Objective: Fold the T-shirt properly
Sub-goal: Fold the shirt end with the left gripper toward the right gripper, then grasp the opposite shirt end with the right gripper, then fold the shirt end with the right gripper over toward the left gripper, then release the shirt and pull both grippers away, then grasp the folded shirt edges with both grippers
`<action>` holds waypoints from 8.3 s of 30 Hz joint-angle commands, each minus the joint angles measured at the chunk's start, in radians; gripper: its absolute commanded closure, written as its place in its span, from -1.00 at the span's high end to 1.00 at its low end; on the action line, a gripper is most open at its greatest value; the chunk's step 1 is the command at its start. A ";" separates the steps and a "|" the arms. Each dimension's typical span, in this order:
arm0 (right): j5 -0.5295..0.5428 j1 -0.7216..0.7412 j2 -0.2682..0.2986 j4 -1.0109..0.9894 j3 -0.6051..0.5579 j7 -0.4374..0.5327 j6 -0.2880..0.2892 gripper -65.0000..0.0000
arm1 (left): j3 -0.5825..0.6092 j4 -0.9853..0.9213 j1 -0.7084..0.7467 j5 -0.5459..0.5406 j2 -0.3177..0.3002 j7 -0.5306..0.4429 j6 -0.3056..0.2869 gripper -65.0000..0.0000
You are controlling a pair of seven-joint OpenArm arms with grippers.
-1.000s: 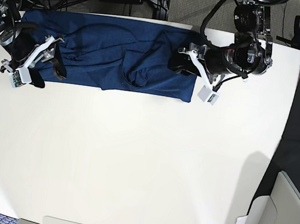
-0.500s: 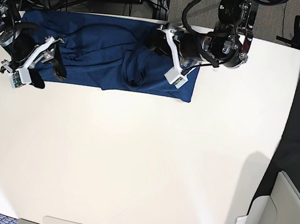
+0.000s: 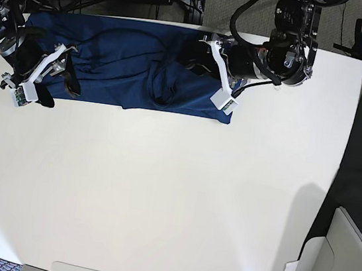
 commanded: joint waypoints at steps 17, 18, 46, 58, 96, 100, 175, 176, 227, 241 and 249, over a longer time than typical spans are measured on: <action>0.016 -0.246 0.156 0.009 0.307 0.023 0.006 0.14 | -0.295 0.000 -0.006 -0.026 -0.011 -0.024 -0.001 -0.27; 0.016 -0.254 0.163 0.009 0.310 0.023 0.006 0.14 | -0.295 0.000 -0.006 -0.026 -0.011 -0.024 -0.001 -0.27; 0.016 0.001 0.199 -0.383 0.242 -0.213 0.006 0.15 | -0.303 0.000 0.040 -0.026 -0.032 -0.024 0.001 -1.00; 0.016 0.103 0.126 -0.554 0.159 -0.212 0.006 0.15 | -0.301 0.000 0.040 -0.026 -0.032 -0.024 0.001 -1.00; 0.034 0.083 -0.081 -0.419 0.126 -0.341 0.006 0.11 | -0.297 0.000 0.030 -0.026 -0.028 -0.024 0.001 -1.00; 0.030 0.082 -0.081 -0.419 0.115 -0.341 0.006 -0.29 | -0.297 0.000 0.030 -0.026 -0.028 -0.024 0.001 -1.00; 0.305 0.129 -0.453 -0.304 -0.207 -0.341 0.006 -0.91 | -0.303 -0.001 0.053 -0.025 -0.029 -0.026 0.001 -1.00; 0.305 0.133 -0.451 -0.318 -0.207 -0.341 0.006 -0.91 | -0.303 -0.001 0.053 -0.025 -0.029 -0.026 0.001 -1.00; 0.395 0.217 -0.121 -0.269 0.118 -0.341 0.006 0.15 | -0.174 -0.077 -0.003 -0.143 0.000 -0.174 0.004 -0.38; 0.395 0.266 -0.121 -0.378 0.118 -0.341 0.006 0.15 | -0.180 0.015 0.110 -0.138 0.050 -0.225 0.005 -0.23; 0.271 0.300 -0.092 -0.375 0.031 -0.341 0.006 0.15 | -0.174 0.014 0.133 0.075 0.049 -0.380 0.007 -0.23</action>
